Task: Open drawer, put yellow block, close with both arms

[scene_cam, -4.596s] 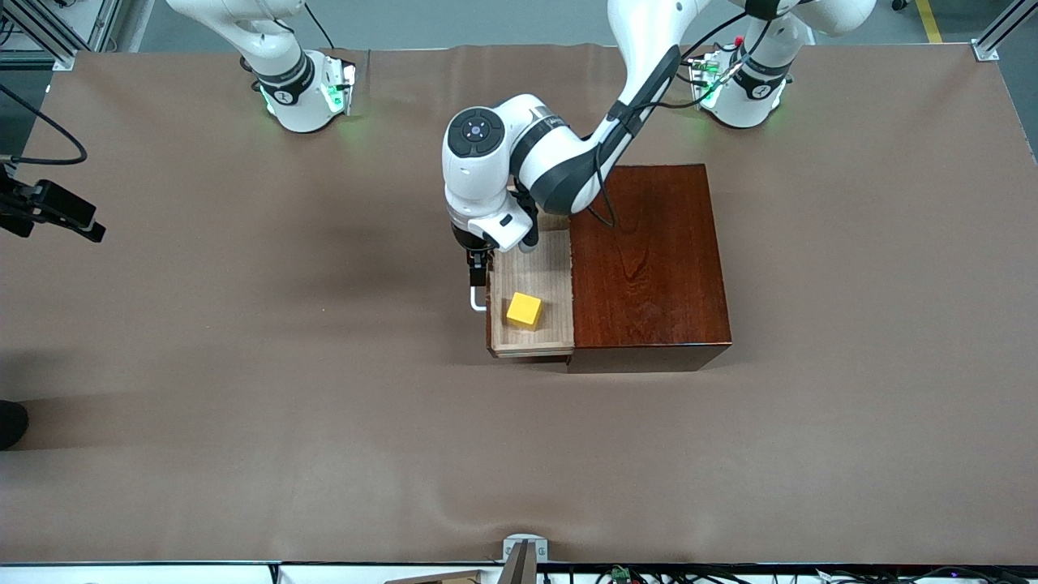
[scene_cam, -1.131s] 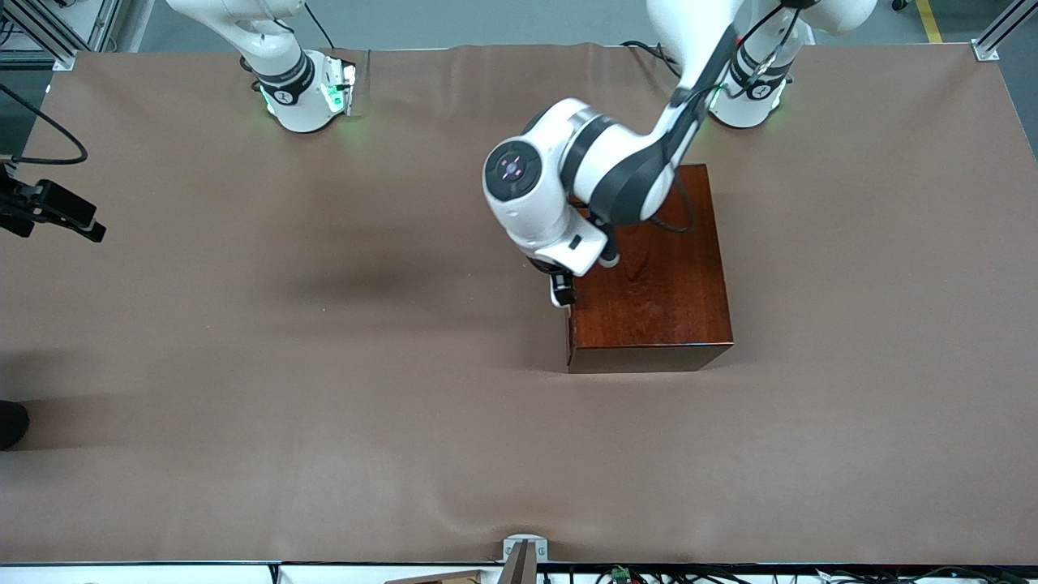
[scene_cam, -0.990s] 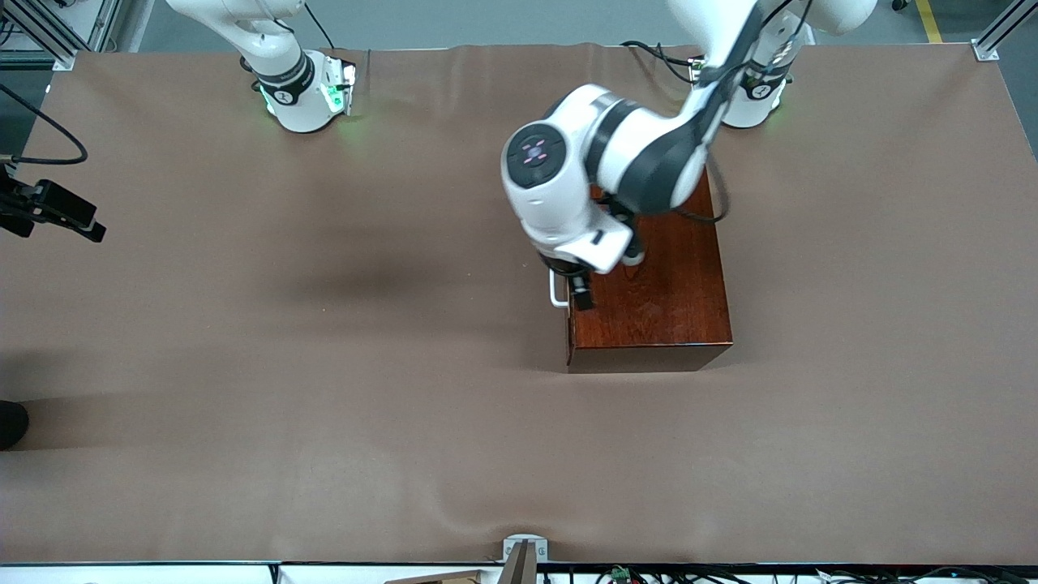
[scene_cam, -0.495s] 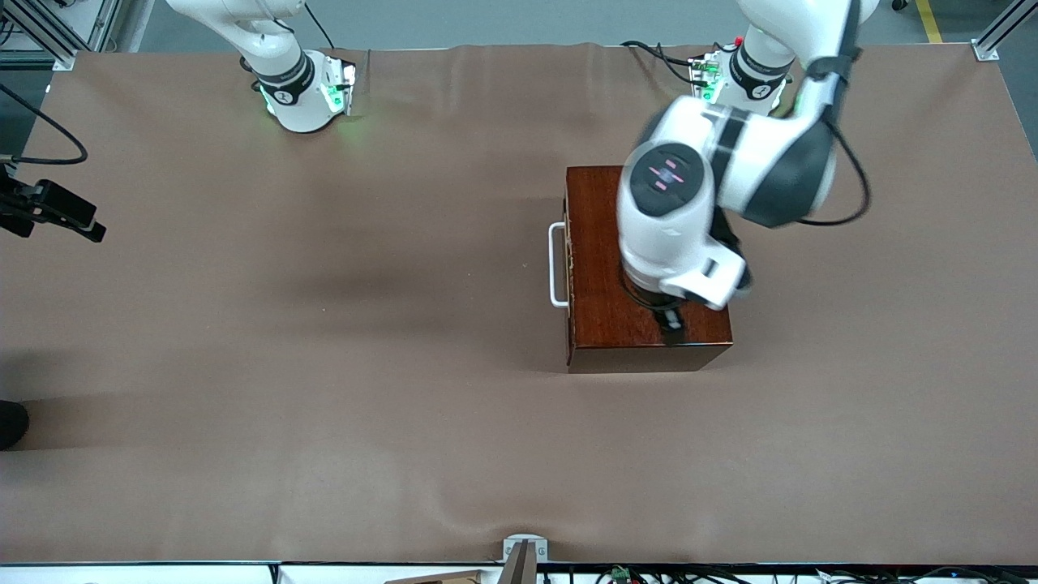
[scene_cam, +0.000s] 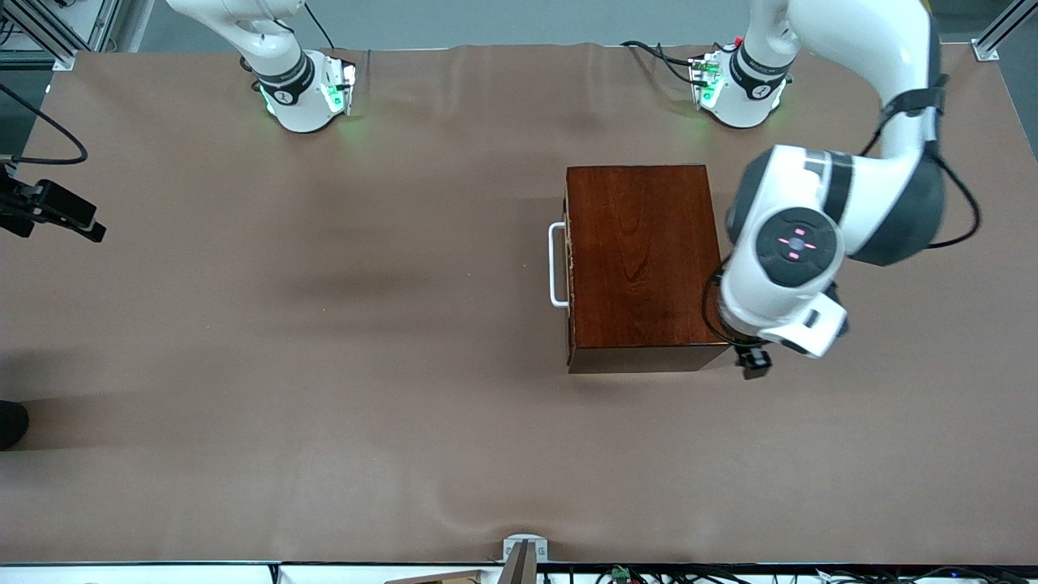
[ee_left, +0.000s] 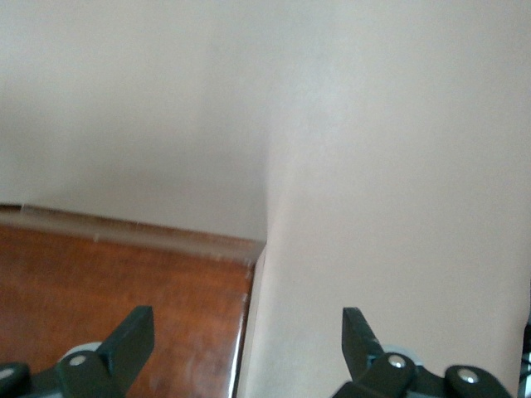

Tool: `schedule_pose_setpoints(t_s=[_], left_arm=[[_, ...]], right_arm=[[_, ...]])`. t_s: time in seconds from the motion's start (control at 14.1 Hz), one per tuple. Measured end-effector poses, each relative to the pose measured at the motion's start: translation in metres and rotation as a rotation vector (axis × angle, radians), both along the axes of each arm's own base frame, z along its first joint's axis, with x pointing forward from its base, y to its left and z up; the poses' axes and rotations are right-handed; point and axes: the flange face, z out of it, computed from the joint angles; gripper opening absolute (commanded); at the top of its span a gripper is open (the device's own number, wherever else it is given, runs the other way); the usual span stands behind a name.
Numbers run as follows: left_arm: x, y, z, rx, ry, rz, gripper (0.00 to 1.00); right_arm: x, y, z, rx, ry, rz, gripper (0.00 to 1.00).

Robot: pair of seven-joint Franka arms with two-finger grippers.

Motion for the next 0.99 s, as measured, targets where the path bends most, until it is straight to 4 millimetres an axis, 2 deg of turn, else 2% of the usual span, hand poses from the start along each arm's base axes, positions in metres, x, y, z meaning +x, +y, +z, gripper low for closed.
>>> schedule_pose_setpoints(t_s=[0.21,0.42,0.57,0.99], left_arm=[[0.005,0.046,0.004,-0.037,0.045,-0.090,1.00],[-0.006,0.088,0.018,-0.108,0.089,-0.222,1.00],[-0.021,0.107,0.030,-0.154,0.113,-0.344,1.00],[-0.089,0.135,0.056,-0.237,0.110,-0.670,1.00]], right_arm=[[0.000,0.000,0.000,0.000,0.000,0.000,1.00],[0.000,0.000,0.000,0.000,0.000,0.000,1.00],[0.000,0.000,0.000,0.000,0.000,0.000,1.00],[0.000,0.000,0.000,0.000,0.000,0.000,1.00]])
